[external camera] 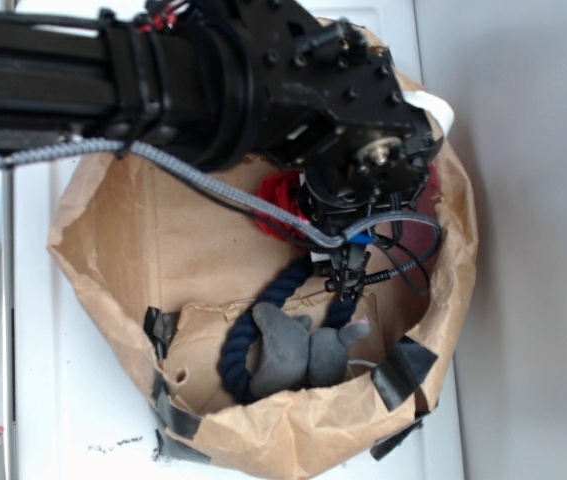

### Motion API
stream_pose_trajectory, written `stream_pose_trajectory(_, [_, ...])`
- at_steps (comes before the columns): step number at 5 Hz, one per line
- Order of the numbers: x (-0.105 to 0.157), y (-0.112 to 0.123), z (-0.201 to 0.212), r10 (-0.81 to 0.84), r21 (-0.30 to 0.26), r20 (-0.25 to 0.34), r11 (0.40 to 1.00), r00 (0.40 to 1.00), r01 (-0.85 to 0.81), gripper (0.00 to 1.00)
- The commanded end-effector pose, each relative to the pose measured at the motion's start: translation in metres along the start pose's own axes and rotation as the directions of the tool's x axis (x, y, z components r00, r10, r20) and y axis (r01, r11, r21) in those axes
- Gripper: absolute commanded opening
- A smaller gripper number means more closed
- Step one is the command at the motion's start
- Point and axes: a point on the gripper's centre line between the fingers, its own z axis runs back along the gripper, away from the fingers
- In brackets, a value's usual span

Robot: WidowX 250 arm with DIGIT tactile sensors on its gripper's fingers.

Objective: Grab the red paper.

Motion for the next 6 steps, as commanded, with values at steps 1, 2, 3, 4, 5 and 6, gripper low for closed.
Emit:
stream_pose_trajectory(1, [-0.019,0.017,0.021,0.012,-0.092,0.171,0.996,0.985,0.004,0.0])
stream_pose_trajectory(2, [-0.02,0.019,0.022,0.037,-0.083,0.167,0.996,0.985,-0.023,0.0])
stream_pose_trajectory(3, [-0.044,0.017,0.074,0.046,-0.095,0.165,0.995,0.985,-0.03,0.0])
stream_pose_trajectory(4, [-0.055,0.014,0.126,0.088,-0.031,0.136,0.996,0.987,-0.084,0.0])
stream_pose_trajectory(5, [-0.054,-0.005,0.175,0.142,0.042,0.117,0.988,0.983,-0.148,0.0])
stream_pose_trajectory(6, [-0.055,-0.016,0.223,0.133,0.037,0.119,0.99,0.984,-0.138,0.0])
